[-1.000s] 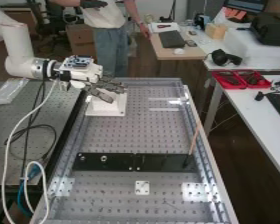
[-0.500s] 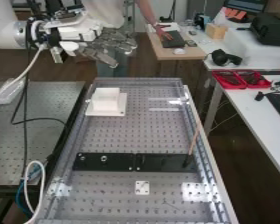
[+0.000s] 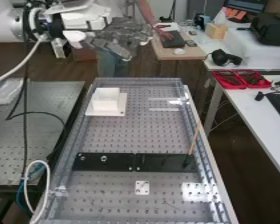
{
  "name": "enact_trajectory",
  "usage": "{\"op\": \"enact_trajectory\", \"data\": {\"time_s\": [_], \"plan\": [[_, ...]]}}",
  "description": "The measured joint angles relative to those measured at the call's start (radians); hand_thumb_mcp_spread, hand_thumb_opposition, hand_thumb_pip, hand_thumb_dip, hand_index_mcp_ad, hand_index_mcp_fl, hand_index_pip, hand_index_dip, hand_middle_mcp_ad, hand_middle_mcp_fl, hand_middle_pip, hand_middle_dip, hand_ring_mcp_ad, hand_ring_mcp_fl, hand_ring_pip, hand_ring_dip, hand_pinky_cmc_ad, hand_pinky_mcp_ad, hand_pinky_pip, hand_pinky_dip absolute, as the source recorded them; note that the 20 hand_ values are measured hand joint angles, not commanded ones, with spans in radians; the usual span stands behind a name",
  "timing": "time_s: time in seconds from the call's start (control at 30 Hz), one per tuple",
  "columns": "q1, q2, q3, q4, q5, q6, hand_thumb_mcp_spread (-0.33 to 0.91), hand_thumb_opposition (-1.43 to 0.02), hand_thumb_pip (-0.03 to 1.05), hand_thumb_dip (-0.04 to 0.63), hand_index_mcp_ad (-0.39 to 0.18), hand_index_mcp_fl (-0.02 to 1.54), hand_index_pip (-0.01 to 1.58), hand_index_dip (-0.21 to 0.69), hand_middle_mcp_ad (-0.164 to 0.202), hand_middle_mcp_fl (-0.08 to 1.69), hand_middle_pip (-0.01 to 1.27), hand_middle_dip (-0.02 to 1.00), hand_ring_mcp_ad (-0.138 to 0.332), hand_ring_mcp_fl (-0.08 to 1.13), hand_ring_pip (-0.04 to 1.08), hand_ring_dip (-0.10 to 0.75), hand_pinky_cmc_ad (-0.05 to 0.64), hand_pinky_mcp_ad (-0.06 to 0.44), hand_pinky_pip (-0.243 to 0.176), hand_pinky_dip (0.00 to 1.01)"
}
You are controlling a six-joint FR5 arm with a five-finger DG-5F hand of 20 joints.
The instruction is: Grab the bearing and place it in the white container
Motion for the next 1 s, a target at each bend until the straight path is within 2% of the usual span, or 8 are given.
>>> {"op": "enact_trajectory", "data": {"time_s": [0.27, 0.67, 1.0], "plan": [[-0.07, -0.034, 0.062, -0.033, -0.102, -0.01, 0.24, -0.73, 0.6, 0.22, -0.075, 0.06, 0.25, 0.185, 0.068, 0.01, 0.13, 0.21, 0.119, 0.0, 0.09, 0.103, 0.367, 0.278, -0.093, 0.38], [-0.122, -0.032, 0.095, -0.055, -0.163, -0.039, 0.24, -0.73, 0.6, 0.22, -0.077, 0.09, 0.2, 0.185, 0.065, 0.02, 0.13, 0.21, 0.119, 0.0, 0.09, 0.103, 0.363, 0.278, -0.089, 0.38], [-0.163, -0.044, 0.114, -0.081, -0.219, -0.006, 0.24, -0.73, 0.6, 0.22, -0.077, 0.09, 0.18, 0.187, 0.065, 0.02, 0.13, 0.21, 0.119, 0.0, 0.09, 0.103, 0.363, 0.278, -0.089, 0.38]]}}
